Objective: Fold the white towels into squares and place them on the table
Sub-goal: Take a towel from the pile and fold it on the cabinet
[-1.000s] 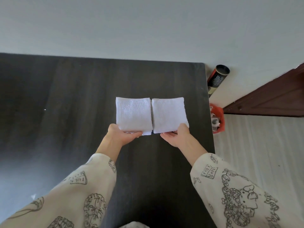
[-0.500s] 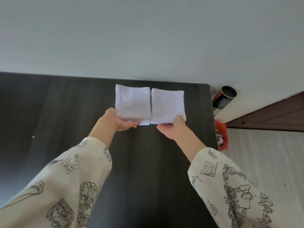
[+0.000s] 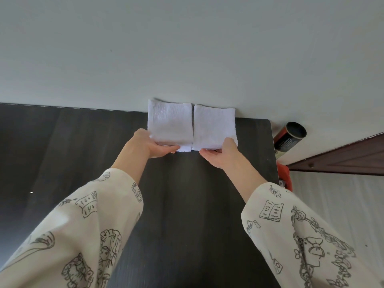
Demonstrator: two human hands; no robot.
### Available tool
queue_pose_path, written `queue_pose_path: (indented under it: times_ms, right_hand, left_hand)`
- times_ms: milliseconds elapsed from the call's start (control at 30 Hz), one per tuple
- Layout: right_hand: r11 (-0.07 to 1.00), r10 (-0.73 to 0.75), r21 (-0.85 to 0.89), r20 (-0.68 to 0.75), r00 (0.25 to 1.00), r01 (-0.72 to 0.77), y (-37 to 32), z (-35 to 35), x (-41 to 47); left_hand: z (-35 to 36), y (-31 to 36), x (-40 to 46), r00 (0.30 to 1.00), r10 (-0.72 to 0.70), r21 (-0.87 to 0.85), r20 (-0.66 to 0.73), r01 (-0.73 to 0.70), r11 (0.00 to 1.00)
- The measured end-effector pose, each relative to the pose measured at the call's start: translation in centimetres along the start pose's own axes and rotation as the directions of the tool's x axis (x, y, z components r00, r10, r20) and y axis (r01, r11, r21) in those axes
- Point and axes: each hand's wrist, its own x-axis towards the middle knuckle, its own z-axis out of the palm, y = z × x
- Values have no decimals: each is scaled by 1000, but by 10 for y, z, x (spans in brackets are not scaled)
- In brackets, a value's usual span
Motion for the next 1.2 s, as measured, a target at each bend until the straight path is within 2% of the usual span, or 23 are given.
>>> queue_pose_path:
  times_ms: [133,267,333,433,533,600,700,800,900,1033,1200]
  right_hand:
    - [1000,9,-8,-25,1000,-9,-4,6,3]
    - [978,48,-201,-40,998,-55,-14,-3,7]
    - [955,10,-295,-103,995,-40,-23,-16,8]
    - [900,-216,-419,-186,958,122,-41,-33,17]
    - [784,-410,-568,-173,895,249,-54,-31,27]
    - [707,-459,-648,-118,881,282,-57,-22,30]
    - [597,-490,-738,-25,872,314,-55,-4,32]
    - [570,-488,-744,35,872,348,-48,11,33]
    - [512,-484,-794,50,874,329,-45,14,36]
    - [540,-439,-779,61,896,317,-44,11,34]
    - [499,-423,-808,87,902,312,-48,13,33]
  left_hand:
    - [5,6,-4,1000,-17,100,-26,19,995]
    - [-9,11,-2,996,-78,166,-35,83,983]
    - [-21,18,-1,996,-74,233,-48,84,969]
    - [-37,31,2,993,46,451,-113,10,893]
    - [-38,40,10,952,260,630,-164,-102,770]
    - [-30,43,20,905,410,710,-115,-214,670]
    - [-9,40,33,826,561,743,62,-414,526]
    - [2,25,38,815,536,737,219,-499,457]
    - [1,17,41,828,513,745,224,-485,457]
    - [5,19,40,842,479,755,248,-478,449]
    - [8,25,42,856,454,795,247,-447,410]
